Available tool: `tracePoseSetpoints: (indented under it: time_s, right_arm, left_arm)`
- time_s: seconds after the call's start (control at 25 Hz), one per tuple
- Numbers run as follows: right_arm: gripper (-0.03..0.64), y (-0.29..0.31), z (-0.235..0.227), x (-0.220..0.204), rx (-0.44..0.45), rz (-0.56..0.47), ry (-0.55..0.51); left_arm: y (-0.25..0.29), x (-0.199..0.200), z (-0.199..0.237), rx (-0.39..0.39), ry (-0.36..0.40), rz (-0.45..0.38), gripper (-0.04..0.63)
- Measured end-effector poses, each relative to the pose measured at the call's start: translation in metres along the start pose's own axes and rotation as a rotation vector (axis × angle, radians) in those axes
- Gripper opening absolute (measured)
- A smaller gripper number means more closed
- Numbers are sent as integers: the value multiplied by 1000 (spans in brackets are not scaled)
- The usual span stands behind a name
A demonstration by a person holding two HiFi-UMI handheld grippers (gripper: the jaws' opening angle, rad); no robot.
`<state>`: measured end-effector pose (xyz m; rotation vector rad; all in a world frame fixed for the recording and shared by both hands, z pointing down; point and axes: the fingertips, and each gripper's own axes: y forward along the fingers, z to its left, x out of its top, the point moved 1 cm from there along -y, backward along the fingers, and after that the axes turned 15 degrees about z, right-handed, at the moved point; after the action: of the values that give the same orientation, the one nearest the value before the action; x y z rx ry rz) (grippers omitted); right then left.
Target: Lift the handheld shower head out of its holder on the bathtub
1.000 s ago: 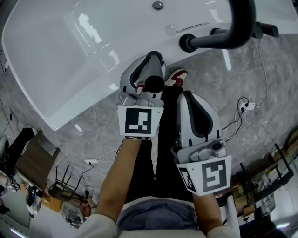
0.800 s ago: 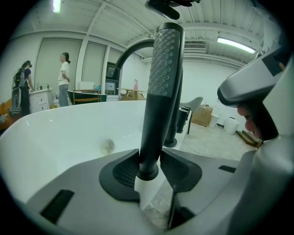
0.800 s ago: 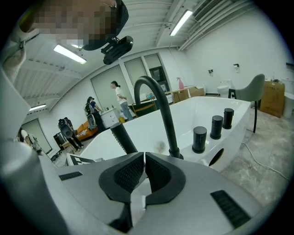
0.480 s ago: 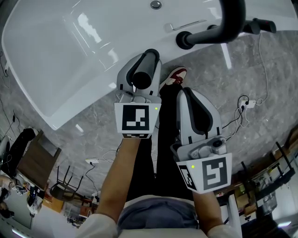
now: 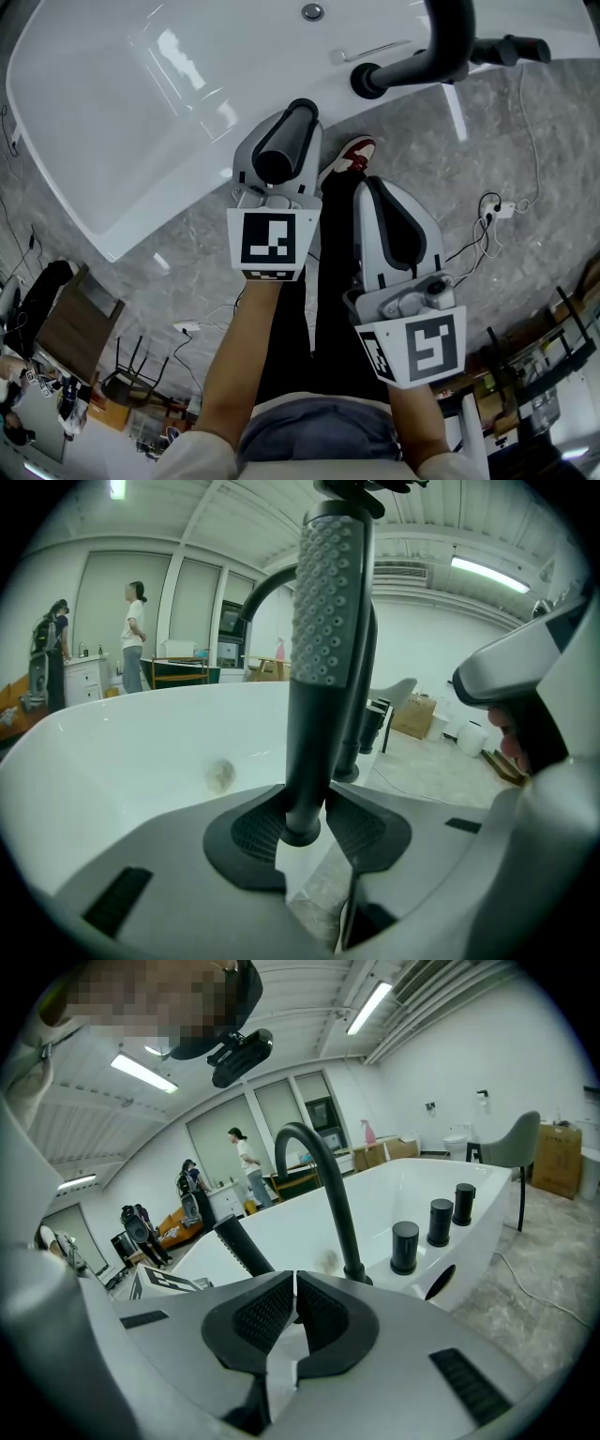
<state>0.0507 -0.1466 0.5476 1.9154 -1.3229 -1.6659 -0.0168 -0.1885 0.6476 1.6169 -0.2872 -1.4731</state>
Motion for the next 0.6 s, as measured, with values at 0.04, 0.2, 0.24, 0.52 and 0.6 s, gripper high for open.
tracePoseSetpoints:
  time_s: [0.04,0.2,0.24,0.52,0.6]
  right_arm:
    - [20,-1,0,0,-1,-2,0]
    - [21,-3,1,2,-1,-6,1]
    - [20,-3,1,3,-1,-8,0]
    - [21,-4,8,8,4,-19,-4]
    - [20,-4,11,9,8,-19,-4]
  left_arm:
    - [-1,1,0,-1,0,-1,140]
    - [-4,3,1,-5,0,-1,140]
    - [-4,3,1,-6,0,1,140]
    - [-11,5,3,-22,4,8,140]
    - [-15,8,3,-33,6,8,140]
